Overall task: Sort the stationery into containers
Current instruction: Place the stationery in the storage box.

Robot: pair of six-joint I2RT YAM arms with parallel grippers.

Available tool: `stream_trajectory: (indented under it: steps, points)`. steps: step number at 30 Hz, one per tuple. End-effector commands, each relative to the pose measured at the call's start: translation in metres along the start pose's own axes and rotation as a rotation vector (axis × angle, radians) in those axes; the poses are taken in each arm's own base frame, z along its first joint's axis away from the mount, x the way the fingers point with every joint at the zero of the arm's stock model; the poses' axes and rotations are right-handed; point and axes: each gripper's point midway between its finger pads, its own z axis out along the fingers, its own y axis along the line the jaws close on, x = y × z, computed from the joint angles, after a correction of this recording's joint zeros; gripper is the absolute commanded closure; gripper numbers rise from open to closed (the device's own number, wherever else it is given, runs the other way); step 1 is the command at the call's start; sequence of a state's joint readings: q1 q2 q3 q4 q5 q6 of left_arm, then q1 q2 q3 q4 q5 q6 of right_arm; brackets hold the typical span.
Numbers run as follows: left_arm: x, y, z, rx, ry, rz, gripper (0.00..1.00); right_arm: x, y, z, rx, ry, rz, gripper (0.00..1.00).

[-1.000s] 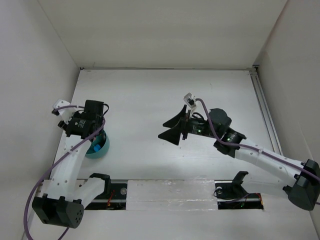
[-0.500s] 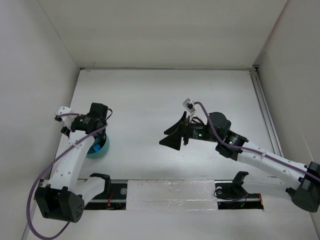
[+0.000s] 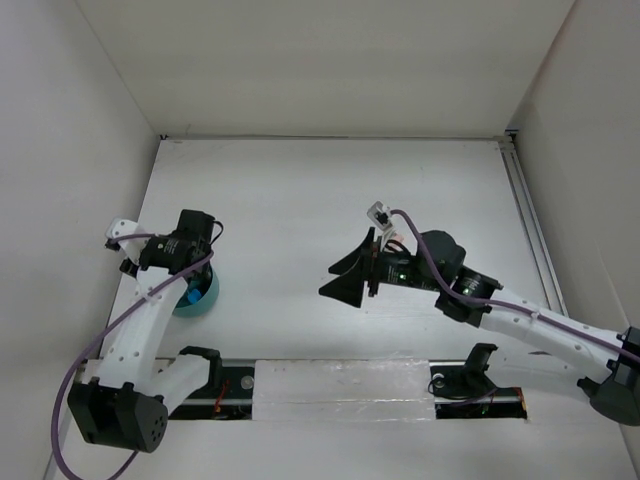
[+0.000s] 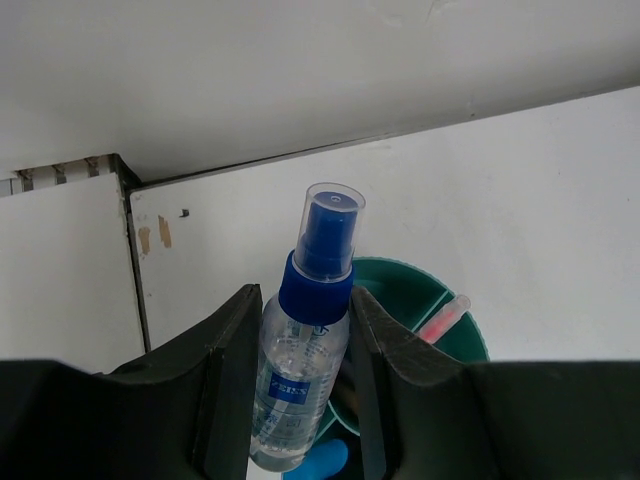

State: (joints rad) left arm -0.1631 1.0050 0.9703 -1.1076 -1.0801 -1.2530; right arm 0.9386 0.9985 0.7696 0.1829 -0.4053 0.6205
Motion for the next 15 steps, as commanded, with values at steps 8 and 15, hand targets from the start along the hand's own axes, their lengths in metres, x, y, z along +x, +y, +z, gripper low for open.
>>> stream_trajectory:
  steps: [8,15]
  points:
    - [-0.012,-0.001,0.007,-0.048,-0.103,-0.061,1.00,-0.018,0.022,-0.010,-0.010,-0.064,-0.062,0.06]
    - [-0.004,0.000,0.021,-0.141,-0.035,-0.036,1.00,-0.014,0.029,-0.011,0.005,-0.068,-0.088,0.05]
